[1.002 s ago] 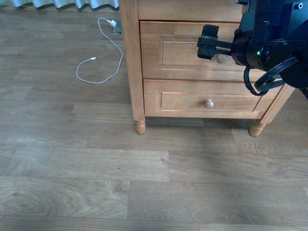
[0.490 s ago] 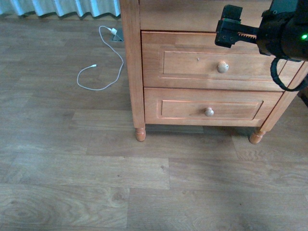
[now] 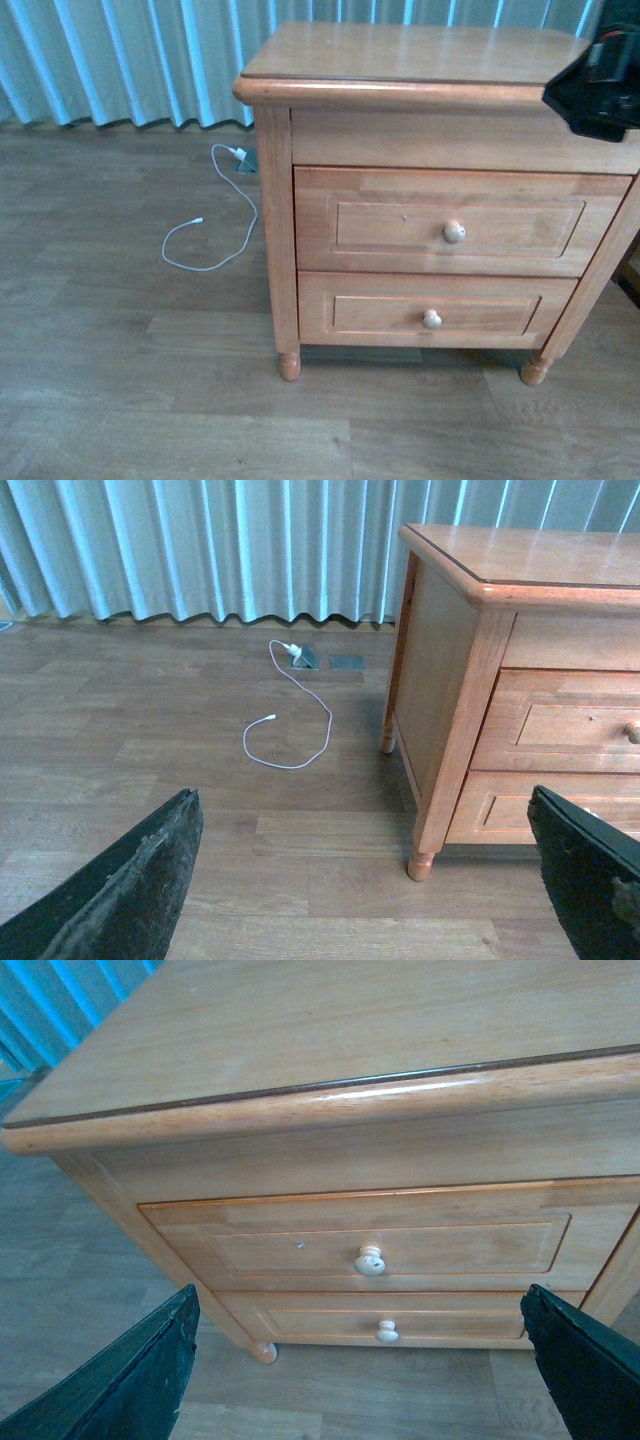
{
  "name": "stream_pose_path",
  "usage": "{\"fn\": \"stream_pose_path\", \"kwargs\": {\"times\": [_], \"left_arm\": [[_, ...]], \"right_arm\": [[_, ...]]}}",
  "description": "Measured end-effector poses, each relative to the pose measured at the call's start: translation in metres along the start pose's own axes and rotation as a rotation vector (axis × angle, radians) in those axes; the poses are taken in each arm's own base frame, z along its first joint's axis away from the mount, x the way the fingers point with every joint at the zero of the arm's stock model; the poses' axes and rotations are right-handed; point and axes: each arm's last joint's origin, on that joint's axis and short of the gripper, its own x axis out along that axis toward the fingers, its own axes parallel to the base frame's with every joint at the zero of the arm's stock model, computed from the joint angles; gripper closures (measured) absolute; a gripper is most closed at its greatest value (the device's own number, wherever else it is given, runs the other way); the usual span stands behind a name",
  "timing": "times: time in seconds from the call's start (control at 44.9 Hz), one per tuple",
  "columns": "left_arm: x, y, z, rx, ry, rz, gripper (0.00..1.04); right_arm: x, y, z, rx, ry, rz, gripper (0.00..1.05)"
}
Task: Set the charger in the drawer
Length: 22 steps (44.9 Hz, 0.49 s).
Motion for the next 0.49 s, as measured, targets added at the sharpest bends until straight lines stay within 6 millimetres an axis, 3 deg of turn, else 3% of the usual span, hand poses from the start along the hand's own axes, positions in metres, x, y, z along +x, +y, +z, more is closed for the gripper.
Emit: {"fn": "stream_pose_path", "kwargs": {"times": [0.111,0.312,0.49], "left_arm": [[0.0,0.0,0.0,0.0,0.0,0.0,0.06],[0.0,0.0,0.0,0.0,0.0,0.0,0.06],[0.0,0.0,0.0,0.0,0.0,0.0,0.06]], "right_arm": [[-0.042,-0.003,0.005,0.029,-0.012,0.043,0.08],[-0.089,-0.009,-0.003,0.069,-0.027,0.075,0.08],[-0.129,-0.025,-0.007,0.131,-0.084,0.056,0.08]]}}
